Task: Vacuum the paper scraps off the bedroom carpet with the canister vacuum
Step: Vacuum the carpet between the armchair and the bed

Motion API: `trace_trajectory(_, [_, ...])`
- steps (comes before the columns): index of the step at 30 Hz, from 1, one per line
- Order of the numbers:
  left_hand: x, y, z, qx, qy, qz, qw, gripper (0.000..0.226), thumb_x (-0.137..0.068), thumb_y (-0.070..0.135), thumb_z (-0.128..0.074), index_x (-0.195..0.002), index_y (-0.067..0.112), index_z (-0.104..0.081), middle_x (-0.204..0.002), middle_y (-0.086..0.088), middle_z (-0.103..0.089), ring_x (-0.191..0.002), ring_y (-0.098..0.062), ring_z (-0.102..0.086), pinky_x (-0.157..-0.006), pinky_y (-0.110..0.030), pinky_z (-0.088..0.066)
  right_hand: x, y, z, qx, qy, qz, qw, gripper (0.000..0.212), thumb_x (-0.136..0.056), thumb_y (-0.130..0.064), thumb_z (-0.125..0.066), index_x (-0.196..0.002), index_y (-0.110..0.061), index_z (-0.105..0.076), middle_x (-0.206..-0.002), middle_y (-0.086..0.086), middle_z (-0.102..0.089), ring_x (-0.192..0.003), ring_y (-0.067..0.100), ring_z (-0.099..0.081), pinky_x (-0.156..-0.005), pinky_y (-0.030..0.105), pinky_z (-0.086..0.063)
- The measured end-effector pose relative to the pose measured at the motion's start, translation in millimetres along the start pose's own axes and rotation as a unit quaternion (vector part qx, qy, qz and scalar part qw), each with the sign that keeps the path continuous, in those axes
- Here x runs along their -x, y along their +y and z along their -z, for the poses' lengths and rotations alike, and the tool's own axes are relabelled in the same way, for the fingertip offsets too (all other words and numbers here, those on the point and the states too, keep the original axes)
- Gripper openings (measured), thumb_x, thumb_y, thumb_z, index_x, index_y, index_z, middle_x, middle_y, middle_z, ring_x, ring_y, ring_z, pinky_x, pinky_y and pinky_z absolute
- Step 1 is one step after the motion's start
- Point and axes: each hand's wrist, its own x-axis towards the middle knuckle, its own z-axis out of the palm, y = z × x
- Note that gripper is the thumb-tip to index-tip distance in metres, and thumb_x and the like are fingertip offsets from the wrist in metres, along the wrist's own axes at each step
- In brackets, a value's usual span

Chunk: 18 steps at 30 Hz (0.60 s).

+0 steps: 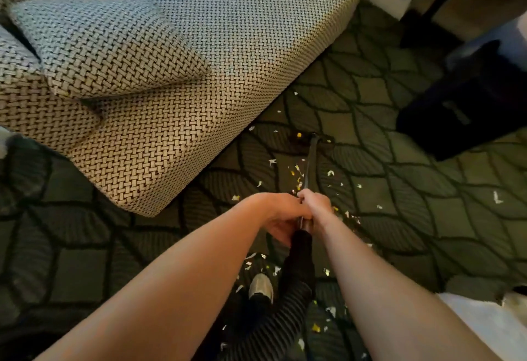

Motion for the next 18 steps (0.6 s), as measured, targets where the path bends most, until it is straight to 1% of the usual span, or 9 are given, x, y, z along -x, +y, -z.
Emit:
trace_trajectory(2, [-22,-2,5,-0.017,-0.008,0.002,1.0,0.032,-0.096,0.025,-0.05,-0.125,0.013,-0.053,-0.106,-0.014,-0.069,-0.087,-0.025,-0.072,-0.066,-0.033,-0.06,-18,12,1,-0.039,0.01,0.002,0.999,0.032,-0.09,-0.014,-0.054,-0.116,0.006,-0.057,-0.083,0.012,-0.059,-0.068,0.023,-0.059,-0.068,0.038,-0.053])
trace_trajectory(3, [-29,-5,5,-0.02,-0.011,0.007,1.0,0.032,-0.096,0.025,-0.05,-0.126,0.013,-0.052,-0.106,-0.014,-0.069,-0.087,-0.024,-0.072,-0.063,-0.032,-0.06,-24,20,2,-0.046,0.013,0.0,0.999,0.032,-0.091,-0.014,-0.054,-0.116,0.005,-0.056,-0.084,0.012,-0.059,-0.069,0.023,-0.059,-0.07,0.039,-0.053])
trace_trajectory(6, [-51,-19,2,-0.031,-0.053,0.038,0.997,0.033,-0.097,0.024,-0.048,-0.127,0.01,-0.05,-0.112,-0.015,-0.067,-0.089,-0.025,-0.07,-0.064,-0.03,-0.061,-40,48,1,-0.043,0.011,-0.022,0.999,0.03,-0.09,-0.017,-0.056,-0.115,-0.001,-0.059,-0.085,0.007,-0.06,-0.067,0.017,-0.058,-0.075,0.038,-0.054])
trace_trajectory(8, [-61,-31,-2,-0.029,-0.072,0.064,0.995,0.035,-0.096,0.026,-0.048,-0.126,0.007,-0.052,-0.112,-0.016,-0.066,-0.094,-0.027,-0.069,-0.067,-0.031,-0.06,-44,67,0,-0.045,0.012,-0.038,0.998,0.038,-0.089,-0.019,-0.058,-0.122,-0.001,-0.058,-0.088,0.005,-0.059,-0.067,0.015,-0.057,-0.078,0.038,-0.054])
trace_trajectory(11, [-72,-47,-7,-0.022,-0.083,0.087,0.992,0.037,-0.096,0.029,-0.045,-0.122,0.005,-0.053,-0.11,-0.019,-0.065,-0.095,-0.03,-0.067,-0.073,-0.033,-0.059,-45,89,0,-0.076,0.008,-0.031,0.997,0.042,-0.089,-0.017,-0.06,-0.127,0.0,-0.055,-0.082,0.001,-0.058,-0.067,0.014,-0.057,-0.072,0.037,-0.052])
trace_trajectory(13, [-79,-56,-12,-0.015,-0.086,0.096,0.992,0.037,-0.096,0.031,-0.043,-0.119,0.005,-0.053,-0.102,-0.018,-0.066,-0.089,-0.028,-0.068,-0.068,-0.032,-0.059,-46,101,0,-0.099,0.006,-0.025,0.995,0.045,-0.091,-0.017,-0.059,-0.132,-0.002,-0.051,-0.082,-0.002,-0.057,-0.068,0.011,-0.056,-0.071,0.034,-0.05])
trace_trajectory(15, [-83,-64,-16,-0.002,-0.085,0.106,0.991,0.041,-0.097,0.036,-0.04,-0.12,0.005,-0.053,-0.101,-0.017,-0.065,-0.085,-0.027,-0.067,-0.064,-0.032,-0.058,-46,109,-2,-0.123,-0.006,-0.025,0.992,0.047,-0.093,-0.018,-0.057,-0.137,-0.005,-0.047,-0.084,-0.004,-0.055,-0.07,0.01,-0.055,-0.068,0.03,-0.049])
trace_trajectory(18, [-92,-85,-24,0.044,-0.061,0.125,0.989,0.05,-0.097,0.048,-0.036,-0.124,0.008,-0.052,-0.099,-0.014,-0.063,-0.082,-0.024,-0.065,-0.063,-0.033,-0.055,-46,115,-9,-0.164,-0.034,-0.056,0.984,0.045,-0.095,-0.019,-0.051,-0.137,-0.003,-0.047,-0.082,0.0,-0.055,-0.068,0.013,-0.055,-0.063,0.031,-0.048])
